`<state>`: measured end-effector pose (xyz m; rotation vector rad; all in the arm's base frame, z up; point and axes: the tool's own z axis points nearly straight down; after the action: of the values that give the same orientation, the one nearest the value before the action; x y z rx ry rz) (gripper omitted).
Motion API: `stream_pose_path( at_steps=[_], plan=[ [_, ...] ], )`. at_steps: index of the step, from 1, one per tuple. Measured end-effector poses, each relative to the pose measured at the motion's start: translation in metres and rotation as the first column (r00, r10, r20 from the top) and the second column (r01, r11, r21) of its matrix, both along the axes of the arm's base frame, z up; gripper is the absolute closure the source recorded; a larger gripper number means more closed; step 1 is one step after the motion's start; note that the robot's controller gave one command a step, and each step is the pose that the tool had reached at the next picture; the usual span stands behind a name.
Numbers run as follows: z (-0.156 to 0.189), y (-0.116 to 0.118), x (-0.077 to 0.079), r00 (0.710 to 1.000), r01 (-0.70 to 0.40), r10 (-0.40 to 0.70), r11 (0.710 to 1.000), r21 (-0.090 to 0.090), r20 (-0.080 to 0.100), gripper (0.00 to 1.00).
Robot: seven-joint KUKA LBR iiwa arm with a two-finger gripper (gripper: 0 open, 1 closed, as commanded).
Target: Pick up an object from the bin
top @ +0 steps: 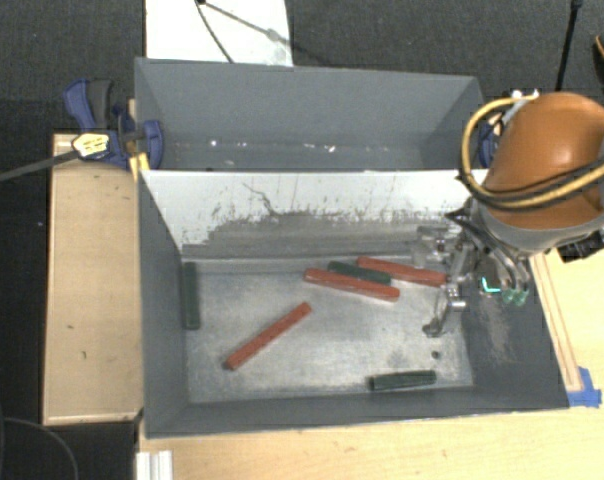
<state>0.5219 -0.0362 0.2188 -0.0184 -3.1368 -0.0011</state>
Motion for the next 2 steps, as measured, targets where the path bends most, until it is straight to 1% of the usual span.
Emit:
stream_pose_path(
  at_steps=[1, 2],
  plan=[
    [-0.059, -0.042, 0.059, 1.000, 0.013, -0.013, 1.000, -0.002, 0.008, 0.00],
    [-0.147, 0.004, 0.070, 0.941, -0.339, 0.339, 0.941, 0.001, 0.004, 0.00]
  ],
)
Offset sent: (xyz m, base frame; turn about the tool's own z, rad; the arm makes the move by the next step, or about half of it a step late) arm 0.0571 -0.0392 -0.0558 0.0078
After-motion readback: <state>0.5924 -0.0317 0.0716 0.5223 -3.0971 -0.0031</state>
